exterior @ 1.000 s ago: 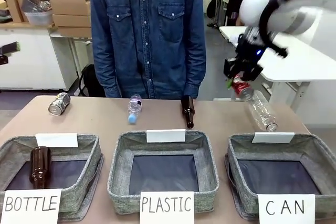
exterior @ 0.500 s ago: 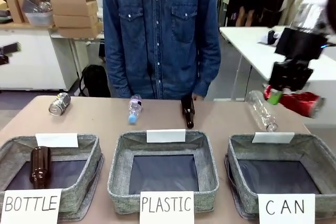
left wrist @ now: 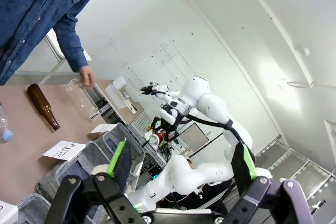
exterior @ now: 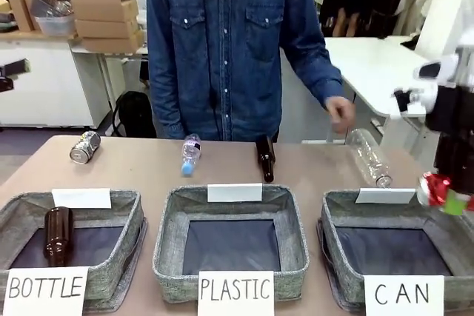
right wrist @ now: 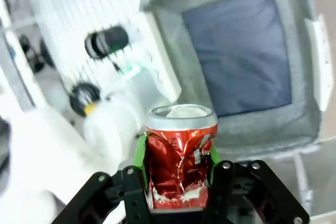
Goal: Sort the can waste into the basket.
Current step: Pick up the can waste from the table and place it in the right Fabric basket.
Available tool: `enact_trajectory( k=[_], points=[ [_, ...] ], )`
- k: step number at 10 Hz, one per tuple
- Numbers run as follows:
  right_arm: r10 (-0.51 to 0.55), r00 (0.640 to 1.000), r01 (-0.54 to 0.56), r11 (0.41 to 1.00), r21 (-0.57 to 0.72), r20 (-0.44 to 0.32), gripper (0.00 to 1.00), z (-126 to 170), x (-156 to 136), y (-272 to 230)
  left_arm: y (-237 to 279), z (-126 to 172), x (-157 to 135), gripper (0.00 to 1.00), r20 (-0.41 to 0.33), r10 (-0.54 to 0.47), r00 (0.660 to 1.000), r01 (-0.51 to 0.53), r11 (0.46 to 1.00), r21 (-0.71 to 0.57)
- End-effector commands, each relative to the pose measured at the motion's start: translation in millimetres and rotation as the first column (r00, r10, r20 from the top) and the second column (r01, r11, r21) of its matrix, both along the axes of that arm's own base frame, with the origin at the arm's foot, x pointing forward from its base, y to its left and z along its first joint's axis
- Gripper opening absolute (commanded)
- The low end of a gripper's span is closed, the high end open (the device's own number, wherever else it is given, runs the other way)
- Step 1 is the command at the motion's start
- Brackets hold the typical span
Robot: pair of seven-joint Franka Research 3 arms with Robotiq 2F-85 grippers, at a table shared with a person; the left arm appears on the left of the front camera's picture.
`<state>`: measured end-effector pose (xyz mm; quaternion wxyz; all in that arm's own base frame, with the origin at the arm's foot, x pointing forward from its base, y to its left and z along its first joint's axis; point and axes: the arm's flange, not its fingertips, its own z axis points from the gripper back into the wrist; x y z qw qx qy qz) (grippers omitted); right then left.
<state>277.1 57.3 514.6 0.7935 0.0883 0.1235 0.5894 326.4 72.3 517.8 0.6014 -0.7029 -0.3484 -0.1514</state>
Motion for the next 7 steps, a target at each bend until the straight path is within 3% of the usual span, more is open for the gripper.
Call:
enact_trajectory(
  k=[1, 7],
  points=[
    [0.193, 0.981, -0.192, 0.981, -0.028, 0.025, 0.34, -6.1, -2.4, -16.4, -1.4, 2.0, -0.1, 1.0, 0.028, 0.004, 1.0, -0.003, 1.0, -0.019],
    [0.17, 0.985, -0.169, 0.985, -0.018, 0.031, 0.34, -11.4, -0.8, -18.3, -1.4, 2.0, -0.1, 1.0, 0.028, 0.004, 1.0, -0.003, 1.0, -0.019]
  ],
)
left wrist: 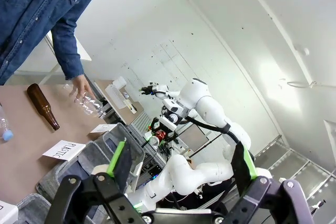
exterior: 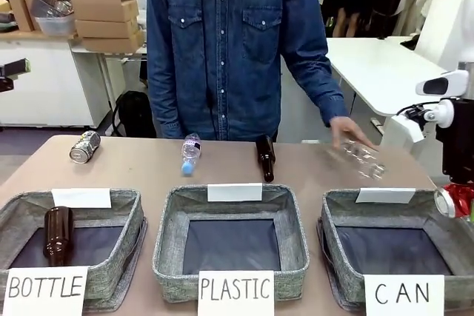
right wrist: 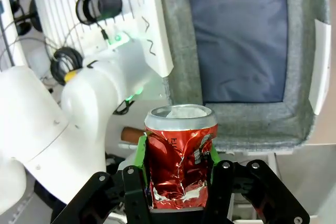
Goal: Sort the can waste into the basket.
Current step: Pick up the can waste from the table and place it in the right Fabric basket.
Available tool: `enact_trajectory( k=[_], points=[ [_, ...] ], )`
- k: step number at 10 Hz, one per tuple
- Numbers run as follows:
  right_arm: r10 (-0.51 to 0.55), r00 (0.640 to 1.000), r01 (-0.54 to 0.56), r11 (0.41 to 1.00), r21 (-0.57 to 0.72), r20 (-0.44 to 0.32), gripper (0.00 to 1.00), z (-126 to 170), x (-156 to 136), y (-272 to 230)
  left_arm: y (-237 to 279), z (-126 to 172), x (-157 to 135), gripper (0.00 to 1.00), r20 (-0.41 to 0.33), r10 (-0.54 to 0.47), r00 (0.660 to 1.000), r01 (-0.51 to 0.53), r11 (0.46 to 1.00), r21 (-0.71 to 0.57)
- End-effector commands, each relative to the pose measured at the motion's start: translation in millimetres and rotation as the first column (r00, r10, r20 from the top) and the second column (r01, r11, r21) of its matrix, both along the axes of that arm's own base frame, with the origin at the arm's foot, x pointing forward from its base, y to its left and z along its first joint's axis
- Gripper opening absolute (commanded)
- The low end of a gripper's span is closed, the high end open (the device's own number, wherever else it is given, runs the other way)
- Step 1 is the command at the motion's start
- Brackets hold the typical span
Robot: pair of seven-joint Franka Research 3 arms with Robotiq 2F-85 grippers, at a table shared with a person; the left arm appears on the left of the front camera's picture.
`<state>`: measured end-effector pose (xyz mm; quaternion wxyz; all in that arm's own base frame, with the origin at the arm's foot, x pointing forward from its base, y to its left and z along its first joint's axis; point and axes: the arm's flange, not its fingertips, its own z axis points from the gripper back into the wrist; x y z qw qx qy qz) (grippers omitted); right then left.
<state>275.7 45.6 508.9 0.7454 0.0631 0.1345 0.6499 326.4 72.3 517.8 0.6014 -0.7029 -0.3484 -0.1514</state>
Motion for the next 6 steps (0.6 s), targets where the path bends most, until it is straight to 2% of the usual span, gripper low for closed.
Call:
enact_trajectory(
  k=[1, 2, 6],
  points=[
    [0.004, 1.0, -0.004, 1.0, 0.028, 0.01, 0.64, -4.8, 2.8, -7.3, -1.4, 2.0, -0.2, 1.0, 0.029, 0.004, 1.0, -0.003, 1.0, -0.019],
    [0.008, 1.0, -0.008, 1.0, 0.017, 0.016, 1.0, -6.0, 3.5, -7.5, -1.4, 2.0, -0.2, 1.0, 0.029, 0.004, 1.0, -0.003, 1.0, -0.019],
    [-0.005, 1.0, 0.005, 0.999, 0.034, 0.015, 1.0, -6.8, 3.8, -8.5, -1.4, 2.0, -0.2, 1.0, 0.029, 0.004, 1.0, -0.003, 1.0, -0.019]
  ],
)
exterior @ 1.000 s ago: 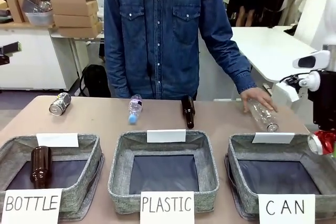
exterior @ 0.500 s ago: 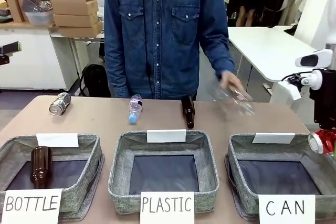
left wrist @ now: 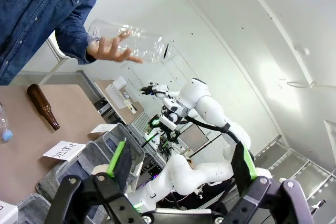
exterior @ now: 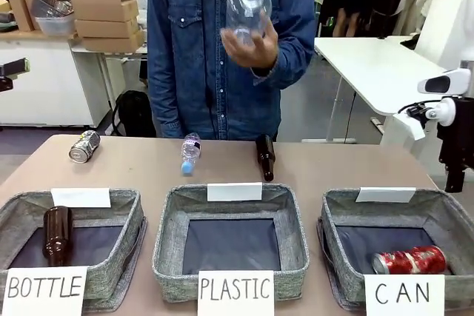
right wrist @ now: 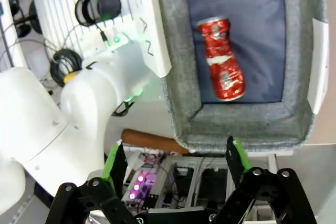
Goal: Sort the can waste into the basket.
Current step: Pick up the can waste from the table and place it in the right Fabric basket.
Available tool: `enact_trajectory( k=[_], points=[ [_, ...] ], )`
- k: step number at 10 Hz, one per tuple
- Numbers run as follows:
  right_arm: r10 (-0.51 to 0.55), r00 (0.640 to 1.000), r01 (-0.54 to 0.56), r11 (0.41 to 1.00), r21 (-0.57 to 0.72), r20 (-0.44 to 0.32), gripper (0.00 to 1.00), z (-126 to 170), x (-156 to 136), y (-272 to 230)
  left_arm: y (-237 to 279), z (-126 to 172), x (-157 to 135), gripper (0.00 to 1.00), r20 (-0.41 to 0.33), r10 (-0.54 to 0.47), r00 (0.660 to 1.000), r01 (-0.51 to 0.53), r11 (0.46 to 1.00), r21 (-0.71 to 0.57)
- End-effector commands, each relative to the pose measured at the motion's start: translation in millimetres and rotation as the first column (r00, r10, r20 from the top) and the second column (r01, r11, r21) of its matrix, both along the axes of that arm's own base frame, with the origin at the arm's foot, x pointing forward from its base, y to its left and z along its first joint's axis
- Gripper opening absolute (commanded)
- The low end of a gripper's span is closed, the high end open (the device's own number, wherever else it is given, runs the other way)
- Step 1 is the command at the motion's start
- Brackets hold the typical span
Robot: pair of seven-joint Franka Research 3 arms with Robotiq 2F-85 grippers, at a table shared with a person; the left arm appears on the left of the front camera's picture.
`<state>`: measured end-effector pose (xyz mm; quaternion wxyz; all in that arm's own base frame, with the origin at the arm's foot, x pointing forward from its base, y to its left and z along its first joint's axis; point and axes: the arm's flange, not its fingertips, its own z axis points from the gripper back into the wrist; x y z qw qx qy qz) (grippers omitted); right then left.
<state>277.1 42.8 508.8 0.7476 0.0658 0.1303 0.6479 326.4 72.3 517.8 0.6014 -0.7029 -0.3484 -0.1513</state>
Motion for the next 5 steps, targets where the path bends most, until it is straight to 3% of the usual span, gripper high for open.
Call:
enact_trajectory(
  k=[1, 4, 5],
  points=[
    [0.001, 1.0, -0.001, 0.999, 0.037, 0.015, 1.0, -6.6, 2.3, -5.9, -1.5, 2.0, -0.2, 1.0, 0.029, 0.004, 1.0, -0.003, 1.0, -0.019],
    [-0.042, 0.999, 0.042, 0.994, 0.102, 0.001, 1.0, -3.5, 4.1, -6.0, -1.5, 2.0, -0.2, 1.0, 0.029, 0.004, 1.0, -0.003, 1.0, -0.019],
    [-0.095, 0.994, 0.104, 0.961, 0.257, -0.047, 1.0, 4.0, 3.5, -6.4, -1.5, 2.0, -0.2, 1.0, 0.029, 0.004, 1.0, -0.003, 1.0, -0.019]
  ],
)
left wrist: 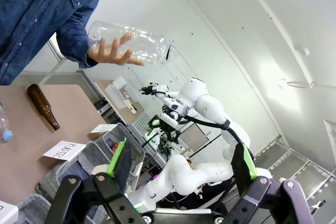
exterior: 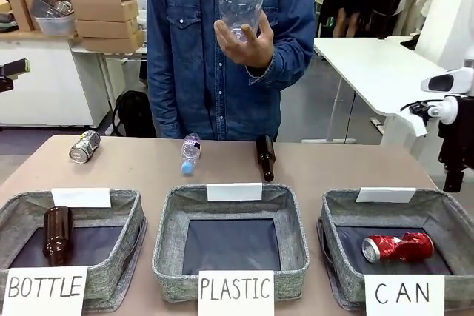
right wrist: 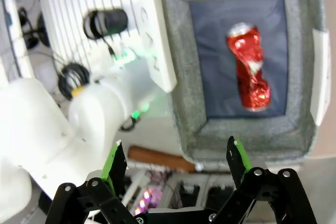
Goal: Sort the can waste into the basket.
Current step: Pick up the can waste from the table and place it in the right Fabric basket.
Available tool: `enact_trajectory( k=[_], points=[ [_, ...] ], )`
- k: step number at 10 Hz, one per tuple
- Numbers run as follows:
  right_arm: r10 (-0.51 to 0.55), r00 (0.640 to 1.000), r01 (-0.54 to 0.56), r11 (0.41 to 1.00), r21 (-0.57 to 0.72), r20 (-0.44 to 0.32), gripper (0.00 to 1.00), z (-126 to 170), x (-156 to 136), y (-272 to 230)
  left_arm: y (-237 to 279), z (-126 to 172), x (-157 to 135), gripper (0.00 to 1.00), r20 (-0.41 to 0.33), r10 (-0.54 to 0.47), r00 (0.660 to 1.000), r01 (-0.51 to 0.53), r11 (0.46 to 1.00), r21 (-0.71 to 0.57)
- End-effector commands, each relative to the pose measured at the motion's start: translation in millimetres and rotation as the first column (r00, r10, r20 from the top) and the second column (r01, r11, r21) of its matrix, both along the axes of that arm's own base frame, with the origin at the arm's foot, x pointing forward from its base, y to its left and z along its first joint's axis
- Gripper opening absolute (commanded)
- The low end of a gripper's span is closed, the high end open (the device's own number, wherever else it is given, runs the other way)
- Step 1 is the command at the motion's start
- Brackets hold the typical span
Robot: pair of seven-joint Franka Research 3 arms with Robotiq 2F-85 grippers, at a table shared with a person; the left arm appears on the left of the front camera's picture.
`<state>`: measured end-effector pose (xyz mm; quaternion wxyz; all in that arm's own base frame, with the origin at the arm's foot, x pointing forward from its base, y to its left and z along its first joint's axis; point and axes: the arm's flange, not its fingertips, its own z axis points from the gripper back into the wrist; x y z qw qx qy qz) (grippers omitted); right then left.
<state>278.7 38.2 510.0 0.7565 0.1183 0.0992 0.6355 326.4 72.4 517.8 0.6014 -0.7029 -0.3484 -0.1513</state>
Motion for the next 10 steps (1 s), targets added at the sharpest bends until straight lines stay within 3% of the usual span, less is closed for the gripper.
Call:
enact_trajectory(
  k=[1, 2, 3, 4, 5, 6, 7, 8, 9, 10],
  points=[
    [-0.175, 0.974, 0.222, 0.848, 0.481, -0.143, 1.0, 17.8, 4.3, -3.5, -1.5, 2.0, -0.2, 1.0, 0.029, 0.004, 1.0, -0.003, 1.0, -0.019],
    [-0.234, 0.907, 0.422, 0.522, 0.742, -0.351, 1.0, 35.8, 9.0, -9.3, -1.5, 2.0, -0.2, 1.0, 0.029, 0.004, 1.0, -0.003, 1.0, -0.019],
    [-0.21, 0.777, 0.626, 0.165, 0.762, -0.593, 1.0, 50.0, 19.0, -17.5, -1.5, 2.0, -0.2, 1.0, 0.029, 0.004, 1.0, -0.003, 1.0, -0.019],
    [-0.106, 0.71, 0.701, 0.018, 0.713, -0.696, 1.0, 55.9, 28.6, -30.1, -1.5, 2.0, -0.2, 1.0, 0.029, 0.004, 1.0, -0.003, 1.0, -0.019],
    [0.037, 0.595, 0.802, -0.079, 0.592, -0.803, 1.0, 56.4, 37.2, -43.4, -1.5, 2.0, -0.2, 1.0, 0.029, 0.004, 1.0, -0.003, 1.0, -0.019],
    [0.246, 0.56, 0.828, -0.183, 0.53, -0.791, 1.0, 53.8, 43.0, -60.7, -1.5, 2.0, -0.2, 1.0, 0.029, 0.004, 1.0, -0.003, 1.0, -0.019],
    [0.298, 0.581, 0.802, -0.367, 0.471, -0.757, 1.0, 47.0, 42.6, -78.2, -1.5, 2.0, -0.2, 1.0, 0.029, 0.004, 1.0, -0.003, 1.0, -0.019],
    [0.207, 0.678, 0.678, -0.548, 0.491, -0.705, 1.0, 41.1, 35.2, -94.6, -1.5, 2.0, -0.2, 1.0, 0.029, 0.004, 1.0, -0.003, 1.0, -0.019],
    [0.093, 0.687, 0.572, -0.681, 0.457, -0.721, 1.0, 35.6, 32.4, -106.2, -1.5, 2.0, -0.2, 1.0, 0.029, 0.004, 1.0, -0.003, 1.0, -0.019],
    [-0.029, 0.613, 0.491, -0.769, 0.409, -0.79, 1.0, 32.8, 35.4, -106.4, -1.5, 2.0, -0.2, 1.0, 0.029, 0.004, 1.0, -0.003, 1.0, -0.019]
  ],
)
